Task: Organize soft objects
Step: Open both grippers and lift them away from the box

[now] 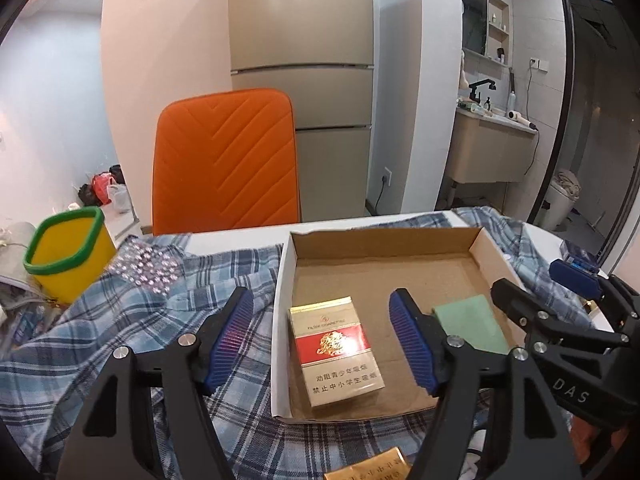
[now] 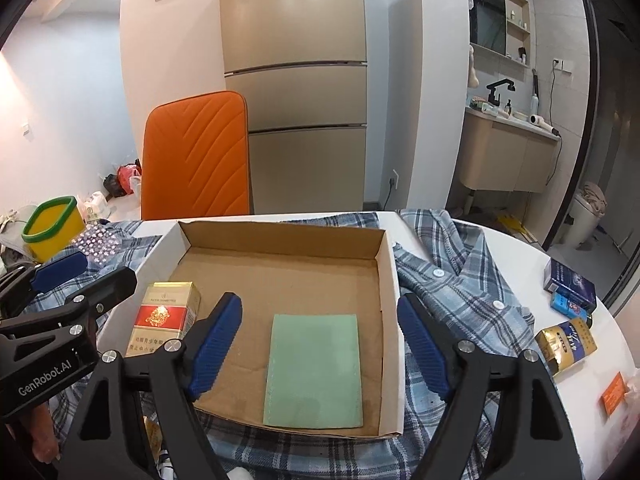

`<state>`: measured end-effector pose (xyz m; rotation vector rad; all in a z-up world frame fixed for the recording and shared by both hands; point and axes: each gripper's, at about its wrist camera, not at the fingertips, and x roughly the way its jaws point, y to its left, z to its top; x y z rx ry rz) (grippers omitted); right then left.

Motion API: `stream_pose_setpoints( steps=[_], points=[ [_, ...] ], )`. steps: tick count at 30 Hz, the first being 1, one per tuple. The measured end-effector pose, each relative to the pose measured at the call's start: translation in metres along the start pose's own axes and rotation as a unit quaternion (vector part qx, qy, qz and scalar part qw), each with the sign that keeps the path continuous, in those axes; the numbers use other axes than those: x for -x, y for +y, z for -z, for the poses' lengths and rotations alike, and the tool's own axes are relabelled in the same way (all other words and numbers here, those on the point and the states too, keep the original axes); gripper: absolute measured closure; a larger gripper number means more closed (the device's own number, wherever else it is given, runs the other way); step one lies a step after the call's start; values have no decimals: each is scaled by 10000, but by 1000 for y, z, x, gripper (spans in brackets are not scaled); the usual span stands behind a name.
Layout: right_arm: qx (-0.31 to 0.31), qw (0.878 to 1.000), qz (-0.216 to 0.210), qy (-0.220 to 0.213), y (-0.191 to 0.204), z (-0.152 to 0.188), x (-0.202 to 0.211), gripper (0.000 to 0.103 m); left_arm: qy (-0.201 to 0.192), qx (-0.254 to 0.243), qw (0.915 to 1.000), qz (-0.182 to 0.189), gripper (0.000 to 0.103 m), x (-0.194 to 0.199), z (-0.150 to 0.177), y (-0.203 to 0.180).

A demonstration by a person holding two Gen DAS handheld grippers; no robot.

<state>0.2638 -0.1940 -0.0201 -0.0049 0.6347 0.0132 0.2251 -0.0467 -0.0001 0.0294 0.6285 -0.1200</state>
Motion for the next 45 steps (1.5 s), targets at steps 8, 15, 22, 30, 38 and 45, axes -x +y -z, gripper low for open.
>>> stream_pose_setpoints(
  steps=[8,15,22,30,38,45],
  points=[
    [87,9985,-33,-538,2,-16,45,21,-757,15,9971,14,34,62,-19,-4],
    [156,9917,69,-1274,4,-27,104,21,-1356,146,9906,87,34,110,-31,-8],
    [232,9820,91,-1871,5,-26,160,20,-2029,285,9788,36,7,164,-27,-3],
    [298,9709,38,-2376,4,-7,209,0,-2381,217,9710,-12,1,186,-13,-1],
    [356,9631,86,-2668,2,18,233,0,-2452,196,9693,-24,1,195,9,1],
    [386,9613,50,-2727,3,45,235,0,-2415,277,9700,1,1,191,29,1]
  ],
)
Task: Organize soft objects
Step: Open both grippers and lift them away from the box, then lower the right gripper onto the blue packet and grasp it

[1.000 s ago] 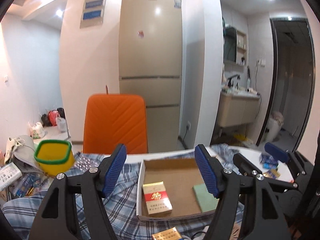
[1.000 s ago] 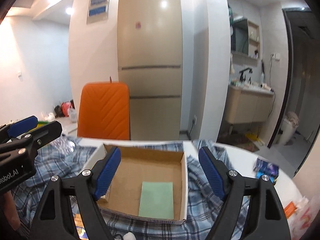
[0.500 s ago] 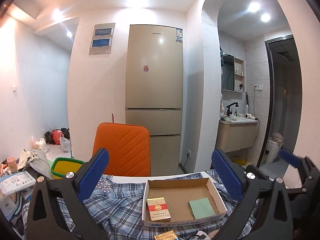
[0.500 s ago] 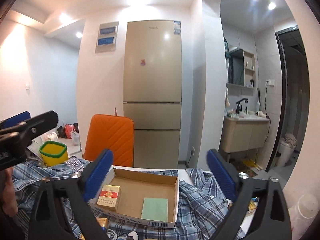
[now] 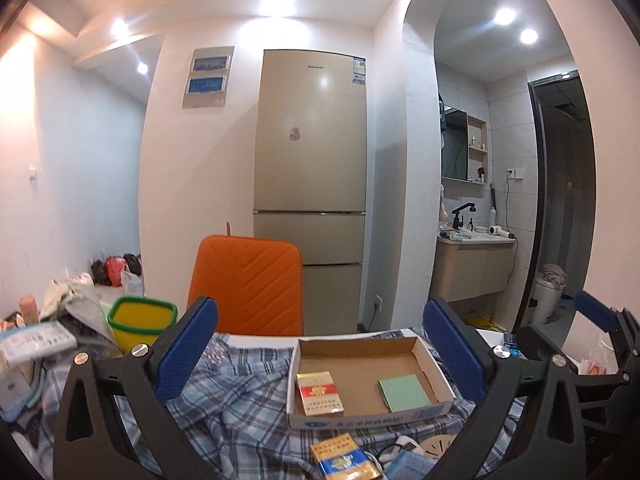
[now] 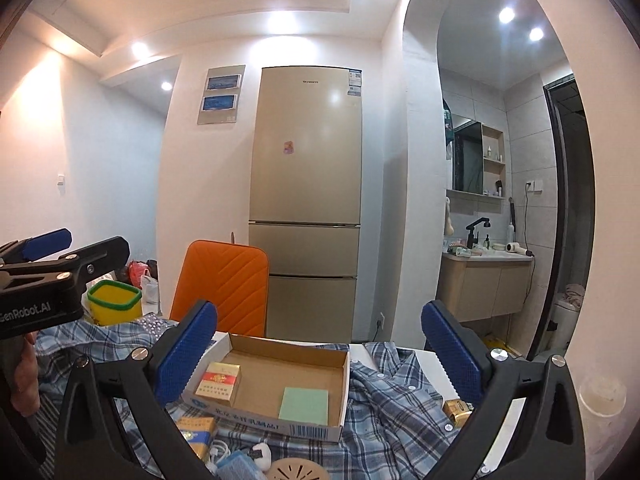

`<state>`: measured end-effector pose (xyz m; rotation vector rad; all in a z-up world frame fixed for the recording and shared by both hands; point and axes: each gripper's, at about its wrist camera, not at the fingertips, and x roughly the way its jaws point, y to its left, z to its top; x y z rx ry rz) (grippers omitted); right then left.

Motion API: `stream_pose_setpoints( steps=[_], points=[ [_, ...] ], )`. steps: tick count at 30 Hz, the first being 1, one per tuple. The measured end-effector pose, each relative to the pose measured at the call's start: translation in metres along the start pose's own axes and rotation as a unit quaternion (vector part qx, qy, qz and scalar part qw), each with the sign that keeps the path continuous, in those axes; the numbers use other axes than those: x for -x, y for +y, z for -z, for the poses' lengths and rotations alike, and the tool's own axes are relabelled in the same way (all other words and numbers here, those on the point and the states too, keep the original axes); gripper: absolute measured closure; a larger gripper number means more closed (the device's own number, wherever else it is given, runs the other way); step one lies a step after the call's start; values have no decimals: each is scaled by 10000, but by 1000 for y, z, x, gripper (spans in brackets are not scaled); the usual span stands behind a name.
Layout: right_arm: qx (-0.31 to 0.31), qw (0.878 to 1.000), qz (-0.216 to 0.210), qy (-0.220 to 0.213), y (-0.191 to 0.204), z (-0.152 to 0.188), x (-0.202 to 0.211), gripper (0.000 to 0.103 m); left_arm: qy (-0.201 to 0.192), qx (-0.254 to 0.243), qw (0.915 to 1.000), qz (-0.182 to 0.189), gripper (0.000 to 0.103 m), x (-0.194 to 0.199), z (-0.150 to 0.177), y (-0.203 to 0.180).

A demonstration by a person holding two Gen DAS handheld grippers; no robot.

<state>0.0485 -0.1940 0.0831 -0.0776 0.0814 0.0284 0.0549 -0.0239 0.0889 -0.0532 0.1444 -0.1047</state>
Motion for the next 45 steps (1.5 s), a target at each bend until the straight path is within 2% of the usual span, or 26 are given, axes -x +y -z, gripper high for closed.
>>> stream_pose_setpoints(
  steps=[14,20,32,38,41,45],
  points=[
    [99,9991,-16,401,-1,48,-3,0,488,6,9988,-87,1,-3,54,3],
    [242,9981,-83,564,3,61,-7,0,447,-170,9988,-124,1,-3,75,3],
    [297,9957,-241,847,5,71,-17,0,802,-29,9968,52,1,-15,84,8],
    [300,9887,-544,1361,7,79,-31,0,937,-183,9953,176,1,-16,85,2],
    [316,9840,-719,1602,8,84,-38,7,1124,-219,9930,273,1,-20,87,0],
    [339,9718,-1026,2096,13,95,-50,18,1379,-185,9897,334,1,-26,90,1]
  ],
)
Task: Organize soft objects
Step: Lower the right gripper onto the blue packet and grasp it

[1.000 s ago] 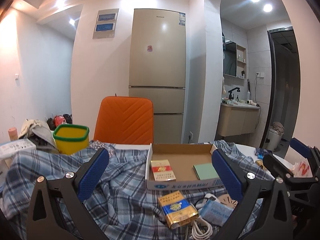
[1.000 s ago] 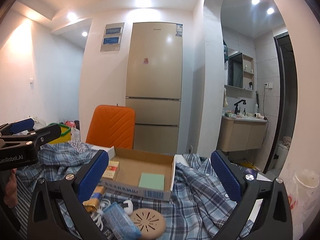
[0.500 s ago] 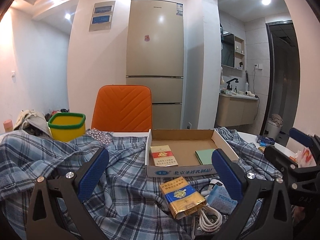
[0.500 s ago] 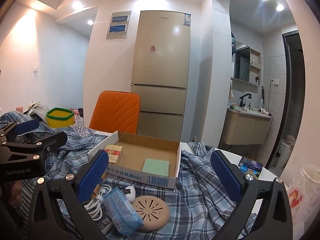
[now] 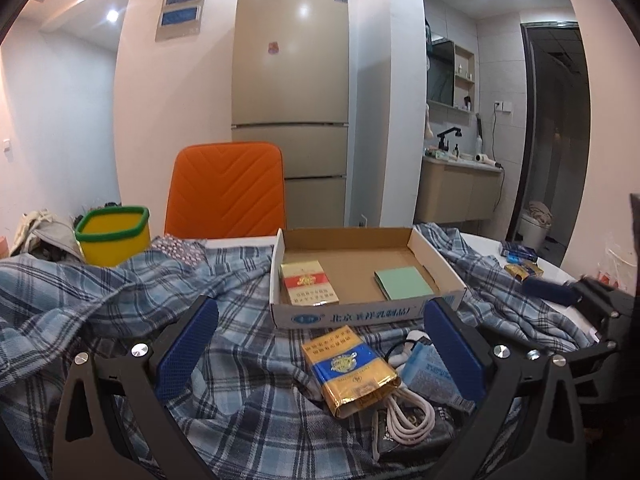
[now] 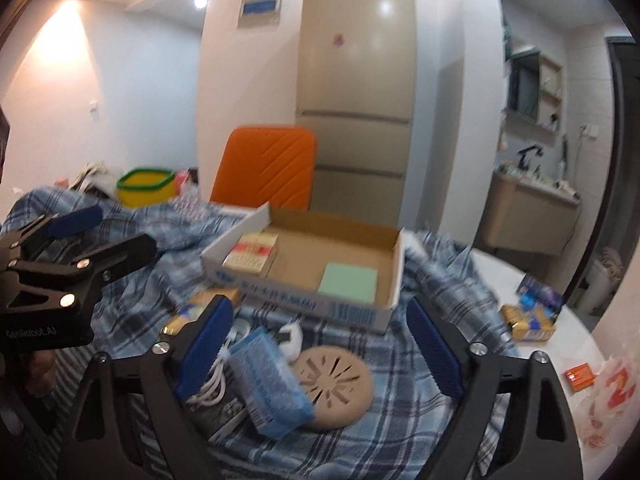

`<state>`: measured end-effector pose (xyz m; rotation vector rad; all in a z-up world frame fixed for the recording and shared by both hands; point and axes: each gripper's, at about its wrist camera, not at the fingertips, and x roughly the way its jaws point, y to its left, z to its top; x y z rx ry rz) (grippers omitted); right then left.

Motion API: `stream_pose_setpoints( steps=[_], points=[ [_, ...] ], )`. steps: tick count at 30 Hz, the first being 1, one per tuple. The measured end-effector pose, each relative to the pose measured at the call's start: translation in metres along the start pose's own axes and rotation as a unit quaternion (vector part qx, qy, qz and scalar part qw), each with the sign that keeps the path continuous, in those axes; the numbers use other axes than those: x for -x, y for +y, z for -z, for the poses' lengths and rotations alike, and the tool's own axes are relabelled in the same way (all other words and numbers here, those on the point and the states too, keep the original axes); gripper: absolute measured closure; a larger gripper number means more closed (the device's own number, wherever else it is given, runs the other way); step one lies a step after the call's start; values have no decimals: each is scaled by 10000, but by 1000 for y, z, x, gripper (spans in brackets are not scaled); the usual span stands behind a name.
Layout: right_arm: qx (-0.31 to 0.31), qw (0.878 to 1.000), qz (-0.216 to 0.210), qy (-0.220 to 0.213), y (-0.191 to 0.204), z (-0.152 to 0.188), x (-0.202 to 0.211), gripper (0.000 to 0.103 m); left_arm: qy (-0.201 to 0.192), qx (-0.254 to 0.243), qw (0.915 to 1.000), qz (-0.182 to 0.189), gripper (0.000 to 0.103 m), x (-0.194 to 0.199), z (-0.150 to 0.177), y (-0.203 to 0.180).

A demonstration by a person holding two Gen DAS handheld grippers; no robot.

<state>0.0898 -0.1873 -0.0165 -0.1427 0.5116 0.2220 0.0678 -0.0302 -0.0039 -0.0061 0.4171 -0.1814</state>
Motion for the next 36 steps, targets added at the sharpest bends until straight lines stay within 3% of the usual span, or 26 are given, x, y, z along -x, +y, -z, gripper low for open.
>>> stream_pose_setpoints(
  steps=[5,11,15,18,28,36],
  points=[
    [-61,9961,-415,779,1,10,-27,33,174,25,9998,50,6,-5,3,1],
    [-201,9924,-677,1009,-2,15,-34,38,354,56,9993,92,9,-13,4,3],
    [-297,9857,-876,1406,-4,19,-49,54,369,55,9992,108,9,-13,5,3],
    [-449,9813,-997,1583,-8,22,-57,54,391,21,9991,133,9,-13,5,3],
    [-611,9702,-1261,1979,-9,29,-71,55,436,-30,9989,146,9,-14,5,1],
    [-516,9751,-1279,1736,-6,26,-60,71,409,-60,9990,140,9,-13,5,0]
  ],
)
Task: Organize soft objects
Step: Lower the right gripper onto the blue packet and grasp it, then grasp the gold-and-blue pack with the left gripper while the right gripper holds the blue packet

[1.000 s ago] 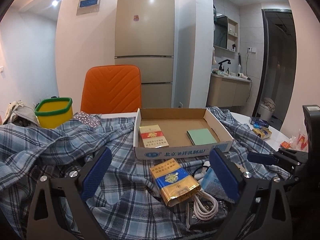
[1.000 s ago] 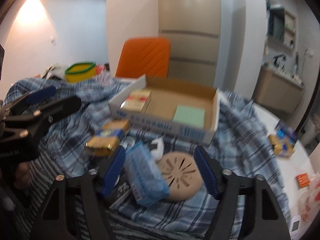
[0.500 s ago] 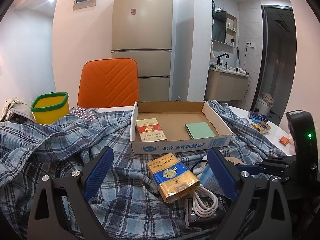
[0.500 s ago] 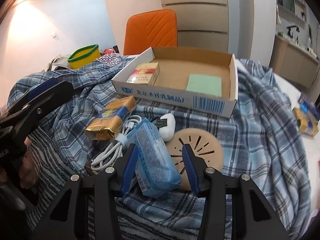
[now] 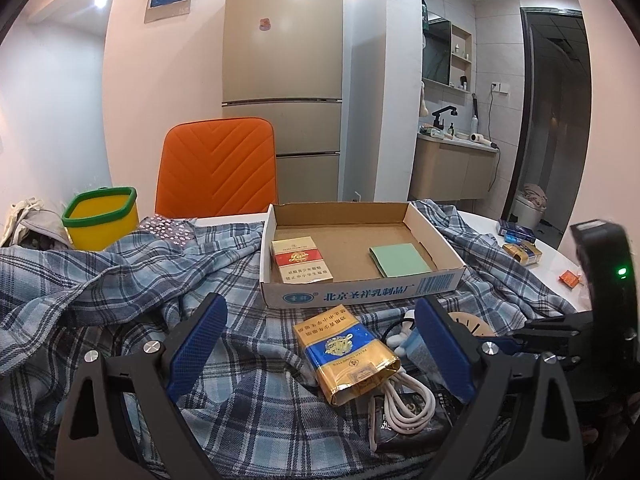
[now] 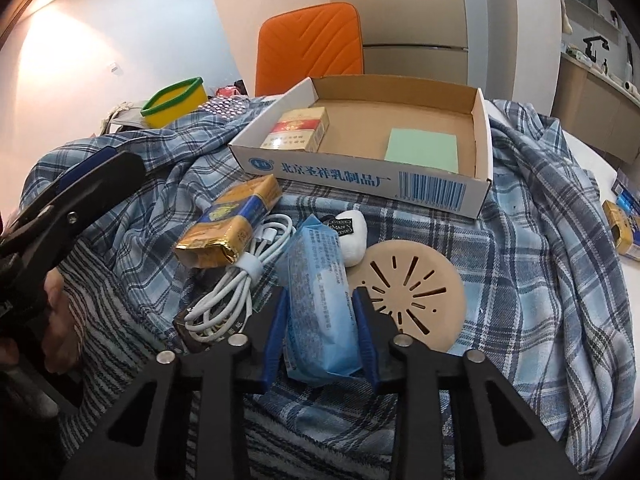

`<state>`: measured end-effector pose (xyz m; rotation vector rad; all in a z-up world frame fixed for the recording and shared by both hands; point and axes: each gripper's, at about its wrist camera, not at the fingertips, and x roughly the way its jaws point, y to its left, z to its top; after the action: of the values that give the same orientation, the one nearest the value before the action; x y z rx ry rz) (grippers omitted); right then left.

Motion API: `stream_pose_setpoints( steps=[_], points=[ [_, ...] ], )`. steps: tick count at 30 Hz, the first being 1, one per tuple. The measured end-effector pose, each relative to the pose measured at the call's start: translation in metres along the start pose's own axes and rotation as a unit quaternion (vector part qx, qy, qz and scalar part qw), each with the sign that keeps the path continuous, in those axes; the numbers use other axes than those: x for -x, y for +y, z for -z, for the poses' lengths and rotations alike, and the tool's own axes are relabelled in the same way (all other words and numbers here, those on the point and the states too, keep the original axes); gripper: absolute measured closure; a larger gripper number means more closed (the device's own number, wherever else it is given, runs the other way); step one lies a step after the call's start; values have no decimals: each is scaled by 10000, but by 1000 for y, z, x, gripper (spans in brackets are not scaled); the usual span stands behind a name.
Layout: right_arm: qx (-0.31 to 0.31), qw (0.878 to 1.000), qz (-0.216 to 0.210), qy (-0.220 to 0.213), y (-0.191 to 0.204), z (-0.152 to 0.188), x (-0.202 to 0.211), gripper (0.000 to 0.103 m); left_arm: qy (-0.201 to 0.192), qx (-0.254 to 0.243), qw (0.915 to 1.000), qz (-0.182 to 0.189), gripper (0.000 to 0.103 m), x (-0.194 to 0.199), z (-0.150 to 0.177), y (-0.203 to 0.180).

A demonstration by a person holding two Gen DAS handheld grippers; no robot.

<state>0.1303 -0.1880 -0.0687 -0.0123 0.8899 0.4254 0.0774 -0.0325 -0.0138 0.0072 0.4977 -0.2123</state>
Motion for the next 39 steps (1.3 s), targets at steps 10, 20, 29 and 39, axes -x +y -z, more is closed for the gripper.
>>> stream_pose_setpoints(
  steps=[10,20,29,39],
  points=[
    [243,9994,-170,-160,11,2,11,73,-52,-40,10000,-21,9,1,-1,1],
    [268,9992,-302,6,13,4,2,79,-9,-45,10000,-8,9,0,0,1],
    [296,9935,211,-1082,16,6,40,81,266,-62,9994,194,13,-10,1,0],
    [385,9802,875,-1736,22,6,64,81,1246,60,9891,789,22,-46,10,-2]
  ],
)
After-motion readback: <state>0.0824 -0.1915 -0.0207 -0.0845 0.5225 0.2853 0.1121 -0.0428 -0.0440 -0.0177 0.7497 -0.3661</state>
